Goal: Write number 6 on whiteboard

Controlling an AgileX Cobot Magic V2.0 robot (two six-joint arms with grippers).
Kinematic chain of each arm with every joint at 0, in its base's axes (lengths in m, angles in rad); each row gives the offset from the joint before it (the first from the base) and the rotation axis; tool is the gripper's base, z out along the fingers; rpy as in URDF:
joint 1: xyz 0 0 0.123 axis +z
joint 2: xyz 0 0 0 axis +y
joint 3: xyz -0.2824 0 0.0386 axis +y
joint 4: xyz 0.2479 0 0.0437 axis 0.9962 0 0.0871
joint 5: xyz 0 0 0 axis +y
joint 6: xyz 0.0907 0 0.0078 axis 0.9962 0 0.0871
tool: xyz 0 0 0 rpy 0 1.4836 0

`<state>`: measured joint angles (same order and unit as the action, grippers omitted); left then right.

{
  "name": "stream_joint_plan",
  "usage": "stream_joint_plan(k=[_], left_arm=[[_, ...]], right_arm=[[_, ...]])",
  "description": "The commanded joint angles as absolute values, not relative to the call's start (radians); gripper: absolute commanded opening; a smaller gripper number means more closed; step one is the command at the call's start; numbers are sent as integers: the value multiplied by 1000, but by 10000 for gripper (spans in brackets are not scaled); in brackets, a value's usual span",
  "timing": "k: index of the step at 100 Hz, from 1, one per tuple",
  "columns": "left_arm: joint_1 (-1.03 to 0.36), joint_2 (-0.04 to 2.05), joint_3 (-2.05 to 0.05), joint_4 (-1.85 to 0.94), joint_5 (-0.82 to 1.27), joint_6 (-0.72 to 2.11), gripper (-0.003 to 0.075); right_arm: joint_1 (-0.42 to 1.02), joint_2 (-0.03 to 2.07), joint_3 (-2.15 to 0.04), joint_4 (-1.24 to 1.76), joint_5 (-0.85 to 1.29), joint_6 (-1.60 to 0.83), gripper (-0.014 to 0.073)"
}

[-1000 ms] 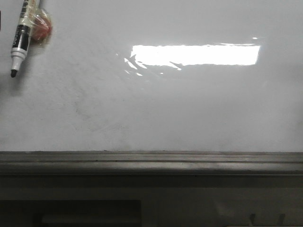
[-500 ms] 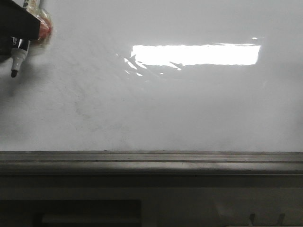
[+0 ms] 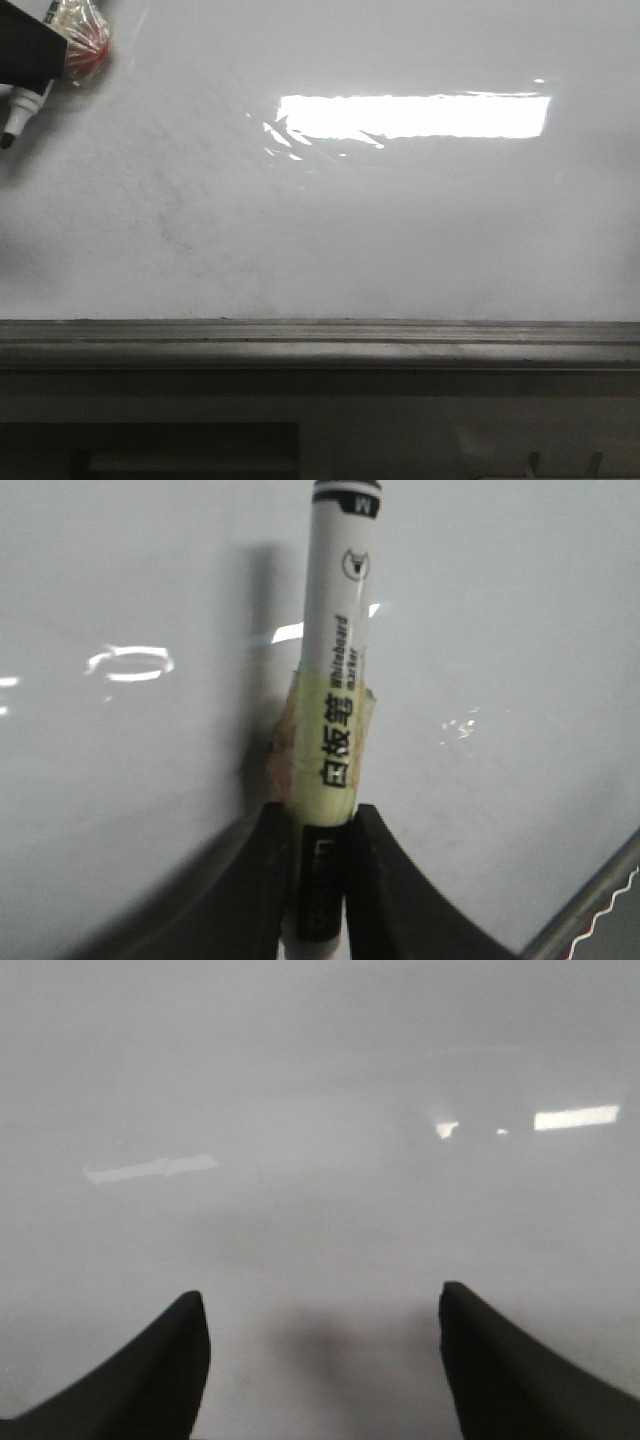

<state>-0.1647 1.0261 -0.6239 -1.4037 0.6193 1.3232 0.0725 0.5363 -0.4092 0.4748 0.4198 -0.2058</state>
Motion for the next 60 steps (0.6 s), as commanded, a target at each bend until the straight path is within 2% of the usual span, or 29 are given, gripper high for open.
stream_joint_plan(k=[1,20,40,60], left_arm=[[-198,997,-681,-1405,693,1342,-20],[-386,983,-692,-1222,661,1342,-20],[-628,986,-692,-1075,467,1317,-20],[-718,1003,-692,-1053,400,1315,-20]], right_arm=[[97,555,-458,500,379,-206,446],[252,647,-564,636,455,-385,446],[440,849,-735,692,542,-479,446],[557,1004,-896,692,571,-487,446]])
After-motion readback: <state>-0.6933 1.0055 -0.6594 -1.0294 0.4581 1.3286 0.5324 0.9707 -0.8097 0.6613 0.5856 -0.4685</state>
